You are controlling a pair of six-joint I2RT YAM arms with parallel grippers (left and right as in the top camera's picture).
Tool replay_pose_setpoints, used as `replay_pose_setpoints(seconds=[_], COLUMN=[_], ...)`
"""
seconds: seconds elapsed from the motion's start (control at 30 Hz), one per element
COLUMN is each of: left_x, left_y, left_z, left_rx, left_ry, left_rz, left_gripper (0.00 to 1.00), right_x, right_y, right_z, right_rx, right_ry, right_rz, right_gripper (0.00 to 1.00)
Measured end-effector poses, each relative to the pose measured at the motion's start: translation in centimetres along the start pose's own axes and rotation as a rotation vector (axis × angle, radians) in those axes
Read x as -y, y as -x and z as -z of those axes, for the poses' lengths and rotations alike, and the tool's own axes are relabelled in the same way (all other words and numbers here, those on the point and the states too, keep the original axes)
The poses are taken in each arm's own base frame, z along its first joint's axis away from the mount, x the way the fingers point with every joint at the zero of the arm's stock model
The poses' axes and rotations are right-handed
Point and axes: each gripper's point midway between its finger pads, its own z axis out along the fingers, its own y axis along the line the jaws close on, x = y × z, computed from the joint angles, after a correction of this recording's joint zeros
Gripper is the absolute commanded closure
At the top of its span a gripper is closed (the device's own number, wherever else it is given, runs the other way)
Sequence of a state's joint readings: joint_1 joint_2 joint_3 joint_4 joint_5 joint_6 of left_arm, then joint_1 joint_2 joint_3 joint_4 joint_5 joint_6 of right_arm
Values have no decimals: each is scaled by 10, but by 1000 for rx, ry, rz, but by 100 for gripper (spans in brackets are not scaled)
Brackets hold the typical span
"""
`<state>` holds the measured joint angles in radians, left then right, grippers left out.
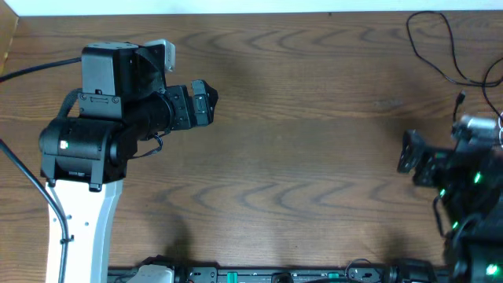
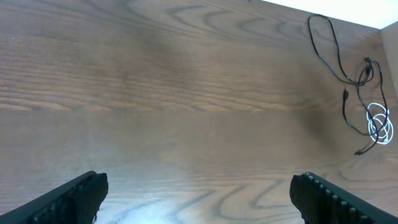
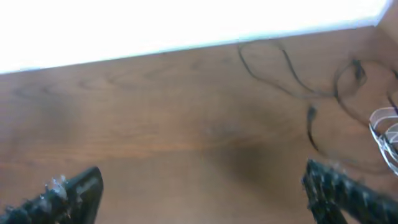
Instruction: Untangle cables
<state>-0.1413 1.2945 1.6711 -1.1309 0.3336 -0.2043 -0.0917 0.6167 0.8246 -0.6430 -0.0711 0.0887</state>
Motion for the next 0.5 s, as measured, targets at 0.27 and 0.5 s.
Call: replay_pose_setpoints(seconds=[0.27, 0.5], left_x=[0, 0], left_y=[0, 0], left_z=[0, 0], left_rx=[1, 1], left_ry=[-1, -1], left_rz=[0, 0], left_gripper=[1, 2], right_x=[-20, -35], right_y=[-29, -63], right_z=[-1, -15], right_rx=[207, 321], right_ry=[121, 216], right_rz=[97, 186], right_gripper=[1, 1])
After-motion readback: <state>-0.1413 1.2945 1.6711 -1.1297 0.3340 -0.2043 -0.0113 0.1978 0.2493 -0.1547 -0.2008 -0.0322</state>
